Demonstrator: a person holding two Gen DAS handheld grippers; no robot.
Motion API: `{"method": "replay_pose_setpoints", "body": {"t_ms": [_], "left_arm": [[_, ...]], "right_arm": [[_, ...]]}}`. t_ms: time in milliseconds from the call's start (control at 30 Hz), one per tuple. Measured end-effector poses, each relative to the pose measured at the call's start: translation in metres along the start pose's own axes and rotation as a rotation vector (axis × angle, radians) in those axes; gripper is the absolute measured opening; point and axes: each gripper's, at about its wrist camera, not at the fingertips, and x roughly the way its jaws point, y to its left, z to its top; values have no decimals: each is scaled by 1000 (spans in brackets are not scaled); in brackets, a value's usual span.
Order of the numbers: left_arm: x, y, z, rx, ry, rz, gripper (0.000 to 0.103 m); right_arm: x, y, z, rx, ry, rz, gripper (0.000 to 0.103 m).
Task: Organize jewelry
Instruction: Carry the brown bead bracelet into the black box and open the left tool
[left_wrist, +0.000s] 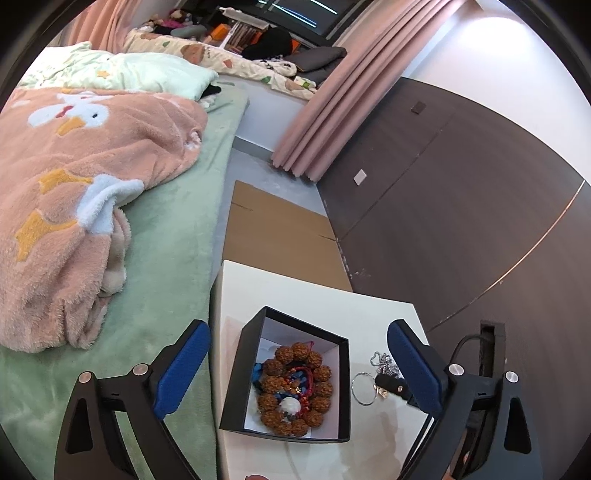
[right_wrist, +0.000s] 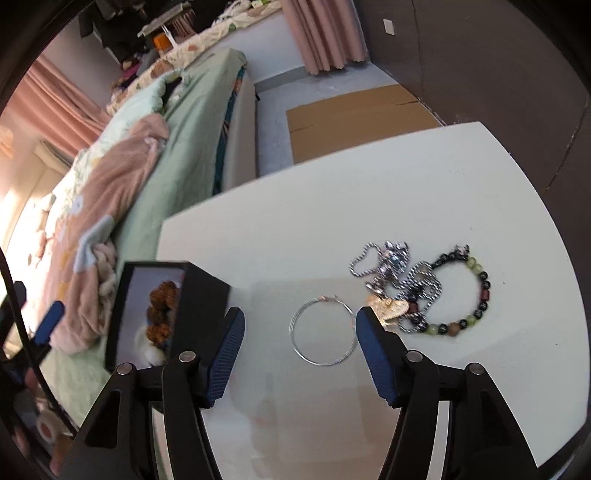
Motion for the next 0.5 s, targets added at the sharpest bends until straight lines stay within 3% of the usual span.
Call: {"method": "replay_pose_setpoints", "body": {"t_ms": [233,500], "left_arm": [[2,5,1,-4,6,-10,97],[2,15,5,-15,14,-18,97]], "right_arm": [[18,20,1,-218,42,-136,63],[17,35,5,-525,42,-94,63]]}}
